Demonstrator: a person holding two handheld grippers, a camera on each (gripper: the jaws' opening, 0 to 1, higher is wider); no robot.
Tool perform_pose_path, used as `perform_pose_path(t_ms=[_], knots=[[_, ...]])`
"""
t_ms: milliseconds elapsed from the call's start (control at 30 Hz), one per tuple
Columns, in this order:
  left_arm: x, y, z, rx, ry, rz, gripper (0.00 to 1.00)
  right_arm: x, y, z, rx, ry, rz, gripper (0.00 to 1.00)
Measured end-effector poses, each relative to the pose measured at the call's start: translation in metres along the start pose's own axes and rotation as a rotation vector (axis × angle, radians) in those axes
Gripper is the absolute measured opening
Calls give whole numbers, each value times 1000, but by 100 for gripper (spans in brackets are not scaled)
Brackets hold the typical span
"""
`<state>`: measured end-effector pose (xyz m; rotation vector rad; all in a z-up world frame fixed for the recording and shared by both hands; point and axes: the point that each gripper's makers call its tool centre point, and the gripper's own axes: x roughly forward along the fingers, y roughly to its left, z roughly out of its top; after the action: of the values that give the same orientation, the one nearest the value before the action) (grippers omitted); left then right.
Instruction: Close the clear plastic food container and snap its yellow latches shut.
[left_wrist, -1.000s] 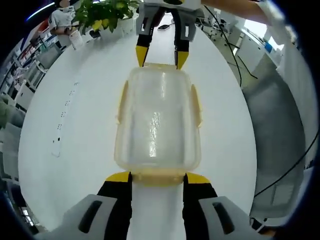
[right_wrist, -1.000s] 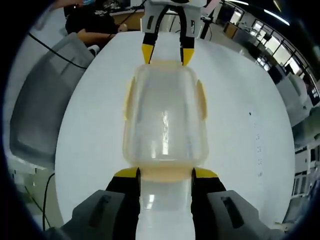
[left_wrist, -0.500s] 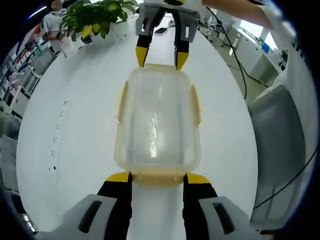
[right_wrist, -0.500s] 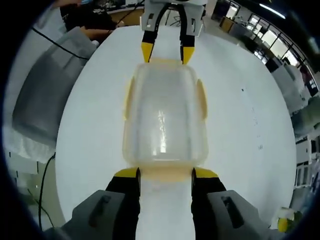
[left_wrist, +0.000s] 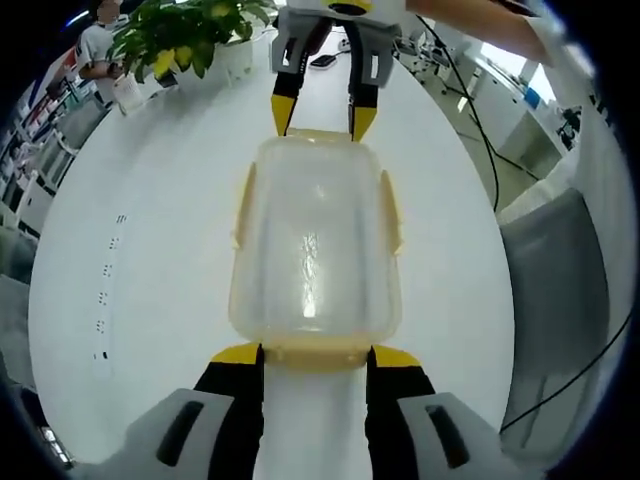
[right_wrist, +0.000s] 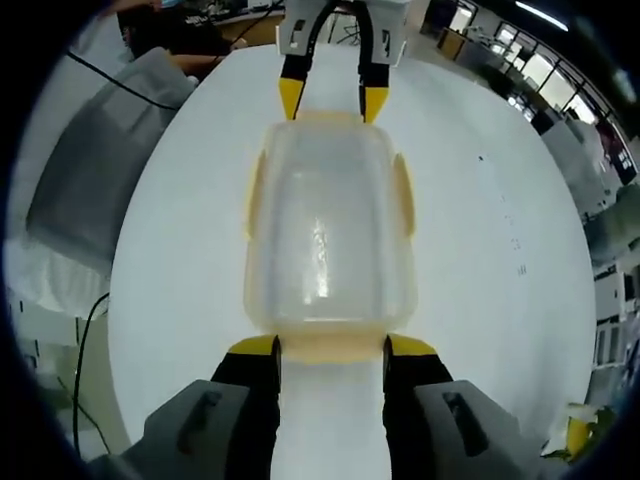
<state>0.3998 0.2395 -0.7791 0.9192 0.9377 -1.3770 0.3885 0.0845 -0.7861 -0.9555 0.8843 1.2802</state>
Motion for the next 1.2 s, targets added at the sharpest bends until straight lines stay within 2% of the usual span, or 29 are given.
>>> perform_pose_path(t_ms=[467, 700, 900, 1200], knots=[[7, 0, -5, -25, 13, -19, 33, 4, -4, -3, 9, 8, 3, 37], [7, 2, -6, 4, 20, -9, 33, 6, -3, -4, 36, 6, 1, 36], [5, 6, -8, 38, 32, 7, 33, 4, -1, 0, 67, -23, 0, 36], [6, 9, -8, 47, 27, 20, 34, 5, -2, 0, 70, -20, -11, 36]])
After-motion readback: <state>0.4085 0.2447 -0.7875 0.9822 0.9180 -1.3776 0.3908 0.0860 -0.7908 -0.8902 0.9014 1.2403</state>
